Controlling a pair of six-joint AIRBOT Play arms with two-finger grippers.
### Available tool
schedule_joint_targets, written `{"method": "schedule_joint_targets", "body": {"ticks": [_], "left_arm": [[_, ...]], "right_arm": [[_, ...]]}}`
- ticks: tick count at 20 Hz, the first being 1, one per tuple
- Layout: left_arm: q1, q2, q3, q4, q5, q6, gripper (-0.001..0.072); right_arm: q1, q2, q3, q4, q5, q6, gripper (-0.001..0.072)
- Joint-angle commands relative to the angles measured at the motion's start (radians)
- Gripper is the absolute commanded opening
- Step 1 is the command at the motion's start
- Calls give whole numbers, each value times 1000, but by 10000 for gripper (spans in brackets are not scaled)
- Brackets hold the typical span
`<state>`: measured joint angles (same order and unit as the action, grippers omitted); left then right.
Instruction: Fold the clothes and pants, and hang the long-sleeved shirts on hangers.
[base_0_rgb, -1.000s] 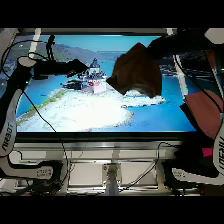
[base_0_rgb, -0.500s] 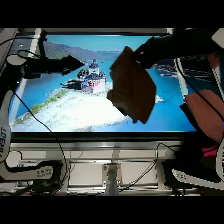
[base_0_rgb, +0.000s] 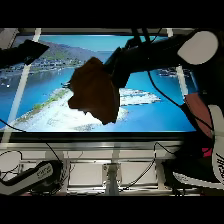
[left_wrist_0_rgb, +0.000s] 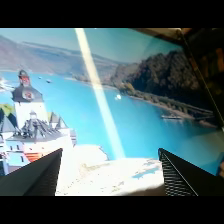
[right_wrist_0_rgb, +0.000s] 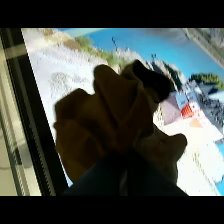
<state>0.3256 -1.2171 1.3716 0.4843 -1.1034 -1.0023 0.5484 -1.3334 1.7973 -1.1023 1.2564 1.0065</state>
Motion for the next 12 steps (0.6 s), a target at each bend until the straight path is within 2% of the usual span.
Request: {"method": "schedule_joint_targets", "body": {"ticks": [1,6,8,12], "left_arm": [[42,35,0,5,-42,0,701],[29,18,-1,24,-94,0,701],[20,6,-2,63,-97,0,701],[-26,-32,-3,92,-125,0,701]], "right_arm": [[-72,0,-193,-100,10,61,14],[-226,-1,-649,-11,-382,167,15],[-262,-1,-722,-10,-463,192,15],[-312,0,-735,-13,-570,216,16]]}}
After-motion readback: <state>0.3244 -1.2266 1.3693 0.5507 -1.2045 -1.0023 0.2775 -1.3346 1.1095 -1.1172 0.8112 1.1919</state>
